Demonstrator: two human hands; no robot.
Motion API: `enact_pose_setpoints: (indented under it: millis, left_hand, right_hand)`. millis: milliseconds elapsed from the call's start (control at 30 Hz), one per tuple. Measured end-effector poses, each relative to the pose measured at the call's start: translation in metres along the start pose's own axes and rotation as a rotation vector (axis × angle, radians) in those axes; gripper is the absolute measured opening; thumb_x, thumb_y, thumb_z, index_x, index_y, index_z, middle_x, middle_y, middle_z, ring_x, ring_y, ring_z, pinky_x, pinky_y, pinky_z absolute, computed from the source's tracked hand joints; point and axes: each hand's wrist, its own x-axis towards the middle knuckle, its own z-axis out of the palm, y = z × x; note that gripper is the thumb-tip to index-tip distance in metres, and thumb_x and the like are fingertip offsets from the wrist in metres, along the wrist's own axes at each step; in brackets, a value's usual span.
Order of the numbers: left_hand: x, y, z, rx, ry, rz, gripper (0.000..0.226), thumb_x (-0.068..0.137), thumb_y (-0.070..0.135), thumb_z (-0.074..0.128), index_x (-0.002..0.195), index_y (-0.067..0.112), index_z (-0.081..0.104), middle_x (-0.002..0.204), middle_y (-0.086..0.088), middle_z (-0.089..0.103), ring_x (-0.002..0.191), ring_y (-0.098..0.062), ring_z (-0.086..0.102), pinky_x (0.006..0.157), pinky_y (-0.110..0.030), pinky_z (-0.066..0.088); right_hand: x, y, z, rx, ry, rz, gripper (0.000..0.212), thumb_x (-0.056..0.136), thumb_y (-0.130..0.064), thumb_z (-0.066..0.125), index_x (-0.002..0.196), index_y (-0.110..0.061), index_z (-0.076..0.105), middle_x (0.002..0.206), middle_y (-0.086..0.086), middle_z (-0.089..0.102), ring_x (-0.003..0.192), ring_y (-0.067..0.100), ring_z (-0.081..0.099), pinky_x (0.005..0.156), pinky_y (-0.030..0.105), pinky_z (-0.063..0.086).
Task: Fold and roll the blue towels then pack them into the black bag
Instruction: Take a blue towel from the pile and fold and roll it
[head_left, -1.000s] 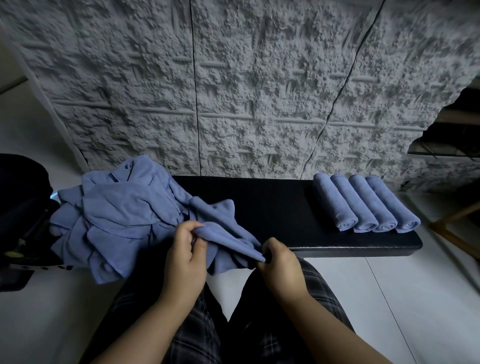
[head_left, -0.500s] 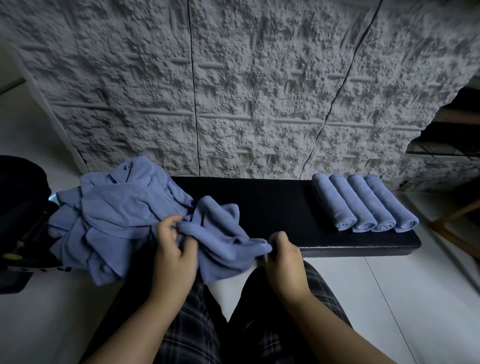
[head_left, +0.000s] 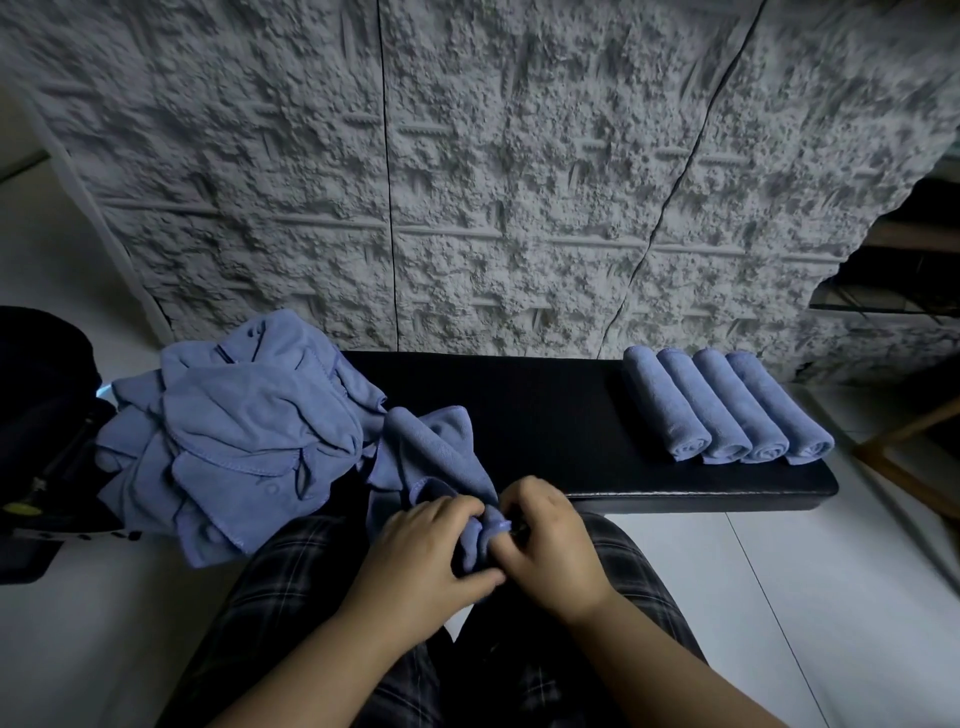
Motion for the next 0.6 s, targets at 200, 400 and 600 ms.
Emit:
enact_pose_setpoints:
  millis: [200,400,600]
  left_hand:
    - [0.005,-0.015,-0.006,-0.011,0.112,0.011,0.015,0.083,0.038,0.044,0.085,0.031,0.056,0.072,0.018,0.037,0.063,-0.001,0.042,0.056,-0.022,0.04]
    - [0.007,-0.007,-0.026,-0.24,0.173,0.086,0.009,0.087,0.031,0.046,0.088,0.03,0.055,0.085,0.021,0.048,0.074,0.002,0.05,0.064,-0.006,0.035]
    - [0.011,-0.008,-0.042,-0.467,0.449,-0.079,0.013,0.085,0.043,0.044,0.094,0.045,0.054,0.097,0.021,0.059,0.094,0.0,0.057,0.081,-0.009,0.041]
  right_hand:
    - [0.001,0.001,0.003,-0.143,0.037,-0.176,0.01,0.087,-0.032,0.053,0.089,-0.026,0.045,0.073,-0.007,0.055,0.073,0.005,0.041,0.076,0.011,0.028]
    - [0.003,0.01,0.011,-0.316,0.073,-0.208,0.009,0.08,-0.028,0.065,0.078,-0.021,0.059,0.07,-0.011,0.047,0.072,0.007,0.038,0.072,0.02,0.029]
    - [0.005,0.016,0.007,-0.472,0.107,-0.009,0.024,0.077,-0.043,0.048,0.065,-0.022,0.053,0.066,-0.01,0.048,0.065,0.014,0.046,0.063,0.026,0.038]
